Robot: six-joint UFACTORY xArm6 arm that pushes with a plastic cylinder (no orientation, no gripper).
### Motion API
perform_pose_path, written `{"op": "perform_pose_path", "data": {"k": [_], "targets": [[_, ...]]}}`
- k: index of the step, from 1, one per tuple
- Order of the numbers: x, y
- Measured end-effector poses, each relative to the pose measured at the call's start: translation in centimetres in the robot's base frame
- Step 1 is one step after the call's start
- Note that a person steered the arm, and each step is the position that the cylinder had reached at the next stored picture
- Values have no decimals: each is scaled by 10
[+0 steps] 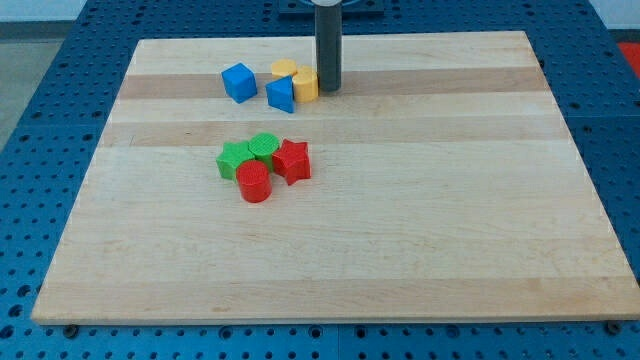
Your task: Push the blue cube slightly to the right side of the board
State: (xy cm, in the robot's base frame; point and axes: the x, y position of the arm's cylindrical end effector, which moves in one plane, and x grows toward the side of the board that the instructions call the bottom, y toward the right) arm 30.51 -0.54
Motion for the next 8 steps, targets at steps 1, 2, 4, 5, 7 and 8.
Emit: {"op": "perform_pose_path", "data": {"k": [1, 2, 4, 5, 7, 8], "targets": [[26, 0], [54, 0], [63, -33], [63, -73], [59, -145], [41, -169]]}}
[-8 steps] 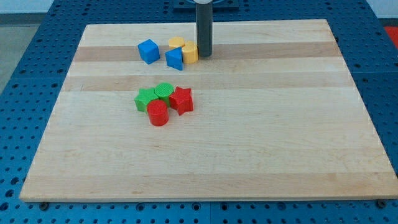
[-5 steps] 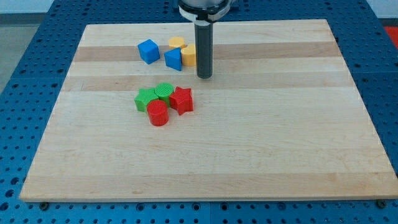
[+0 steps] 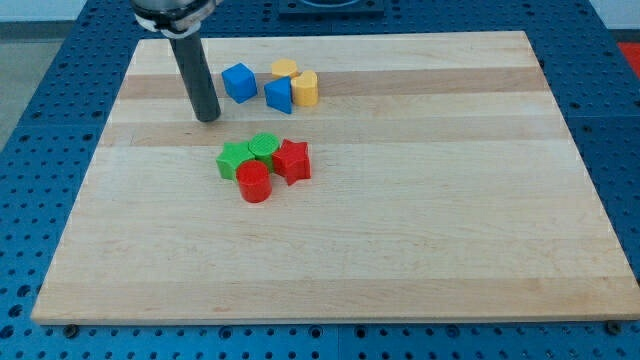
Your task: Push the blue cube slightly to the right side of the board
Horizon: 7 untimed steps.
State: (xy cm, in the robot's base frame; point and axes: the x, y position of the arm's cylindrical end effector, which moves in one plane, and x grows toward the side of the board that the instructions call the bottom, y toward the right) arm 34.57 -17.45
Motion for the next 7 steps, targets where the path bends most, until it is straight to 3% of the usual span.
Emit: {"op": "perform_pose_path", "data": {"k": [3, 7], "targets": [[-57, -19], [-45, 12]]}}
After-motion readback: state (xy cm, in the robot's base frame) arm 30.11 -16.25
